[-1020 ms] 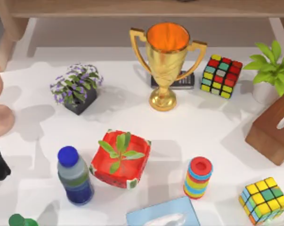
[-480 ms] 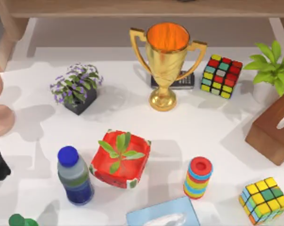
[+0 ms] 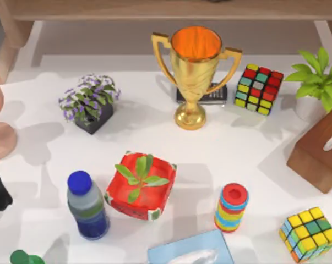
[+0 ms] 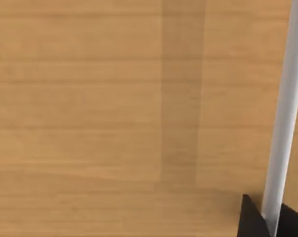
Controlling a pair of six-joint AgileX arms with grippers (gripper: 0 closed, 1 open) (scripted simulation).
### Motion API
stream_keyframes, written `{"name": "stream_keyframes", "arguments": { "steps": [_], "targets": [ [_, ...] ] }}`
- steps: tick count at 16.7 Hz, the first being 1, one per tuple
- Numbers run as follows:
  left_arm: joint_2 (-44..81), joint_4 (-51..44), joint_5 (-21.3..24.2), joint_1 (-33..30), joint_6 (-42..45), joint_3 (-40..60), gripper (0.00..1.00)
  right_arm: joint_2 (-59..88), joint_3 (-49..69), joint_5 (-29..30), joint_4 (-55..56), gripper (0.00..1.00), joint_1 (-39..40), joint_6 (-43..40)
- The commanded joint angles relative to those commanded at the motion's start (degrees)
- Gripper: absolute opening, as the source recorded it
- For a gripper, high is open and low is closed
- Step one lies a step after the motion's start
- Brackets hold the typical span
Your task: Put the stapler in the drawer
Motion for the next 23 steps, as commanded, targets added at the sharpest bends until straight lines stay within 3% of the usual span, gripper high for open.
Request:
{"name": "stream_keyframes", "arguments": {
  "steps": [23],
  "targets": [
    [0.0,0.0,0.0,0.0,0.0,0.0,1.0,6.91,15.72,3.68,-8.84,0.0,3.64,0.05]
  ]
}}
